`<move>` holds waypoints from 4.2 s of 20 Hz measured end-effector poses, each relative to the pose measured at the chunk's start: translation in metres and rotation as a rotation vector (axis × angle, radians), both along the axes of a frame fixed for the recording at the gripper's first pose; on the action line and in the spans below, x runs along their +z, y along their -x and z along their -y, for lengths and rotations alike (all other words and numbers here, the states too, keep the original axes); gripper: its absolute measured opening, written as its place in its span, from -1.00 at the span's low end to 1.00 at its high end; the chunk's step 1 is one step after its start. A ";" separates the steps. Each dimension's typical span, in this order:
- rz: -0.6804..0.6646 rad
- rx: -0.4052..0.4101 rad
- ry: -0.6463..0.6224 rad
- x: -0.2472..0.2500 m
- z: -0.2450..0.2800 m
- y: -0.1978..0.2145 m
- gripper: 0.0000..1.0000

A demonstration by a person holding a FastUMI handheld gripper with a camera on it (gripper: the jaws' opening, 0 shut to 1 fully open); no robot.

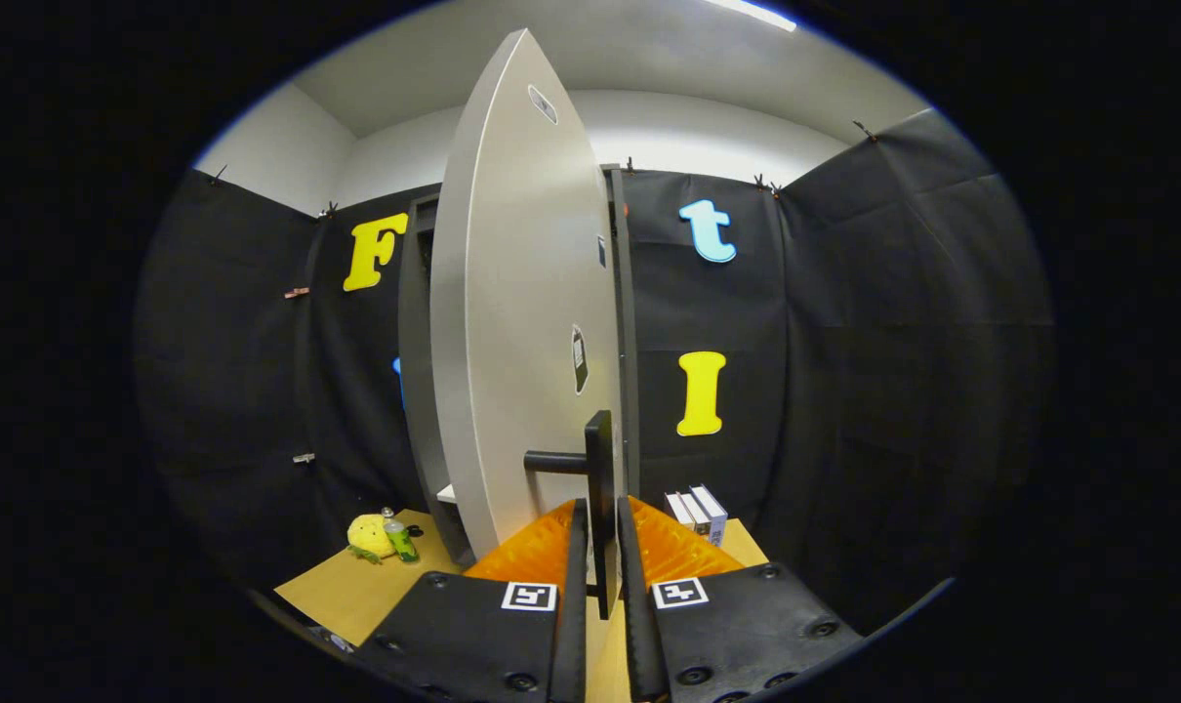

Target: Open the shoe cabinet door, grab the shoes and put them into the shoe cabinet, then close the shoe cabinet door.

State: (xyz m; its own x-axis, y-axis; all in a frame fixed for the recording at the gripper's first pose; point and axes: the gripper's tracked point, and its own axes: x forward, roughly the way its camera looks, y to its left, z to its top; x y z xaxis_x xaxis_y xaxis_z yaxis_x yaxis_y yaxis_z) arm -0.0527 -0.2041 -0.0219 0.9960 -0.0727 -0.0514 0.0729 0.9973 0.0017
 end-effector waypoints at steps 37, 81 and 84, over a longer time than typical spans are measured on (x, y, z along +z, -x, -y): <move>-0.405 -0.020 -0.093 -0.362 -0.147 0.032 -0.58; -0.651 -0.056 0.003 -0.522 -0.141 -0.033 -0.90; -0.625 -0.055 0.002 -0.497 -0.140 -0.038 -0.90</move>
State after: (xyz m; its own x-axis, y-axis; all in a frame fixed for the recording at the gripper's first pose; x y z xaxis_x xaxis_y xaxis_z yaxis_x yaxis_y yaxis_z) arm -0.0146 -0.0643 -0.5189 0.7728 -0.1236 -0.6225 0.1110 0.9921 -0.0593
